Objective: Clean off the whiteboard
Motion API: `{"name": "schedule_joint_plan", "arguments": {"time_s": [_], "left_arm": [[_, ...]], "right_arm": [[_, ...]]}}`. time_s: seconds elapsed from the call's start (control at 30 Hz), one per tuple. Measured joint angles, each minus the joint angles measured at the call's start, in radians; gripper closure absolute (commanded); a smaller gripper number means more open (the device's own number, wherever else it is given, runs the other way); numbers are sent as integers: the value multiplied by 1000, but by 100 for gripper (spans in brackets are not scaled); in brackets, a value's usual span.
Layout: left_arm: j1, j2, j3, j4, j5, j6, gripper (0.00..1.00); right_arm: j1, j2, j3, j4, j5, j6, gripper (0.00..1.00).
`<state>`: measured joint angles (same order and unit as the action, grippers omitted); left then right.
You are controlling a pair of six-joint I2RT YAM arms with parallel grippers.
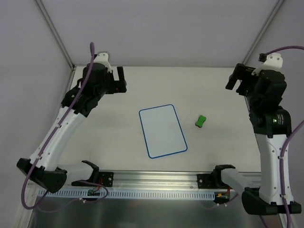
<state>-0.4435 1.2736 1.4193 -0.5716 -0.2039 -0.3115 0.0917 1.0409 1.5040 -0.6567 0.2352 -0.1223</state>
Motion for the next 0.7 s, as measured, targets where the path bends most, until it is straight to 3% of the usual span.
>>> {"name": "schedule_joint_plan", "arguments": {"time_s": [0.37, 0.7], "left_arm": [[0, -356, 236, -18, -230, 237, 1], [0, -488, 280, -34, -286, 287, 1]], "right_arm": [[-1, -212, 101, -33, 39, -162, 1], [-1, -311, 120, -34, 35, -206, 1]]}}
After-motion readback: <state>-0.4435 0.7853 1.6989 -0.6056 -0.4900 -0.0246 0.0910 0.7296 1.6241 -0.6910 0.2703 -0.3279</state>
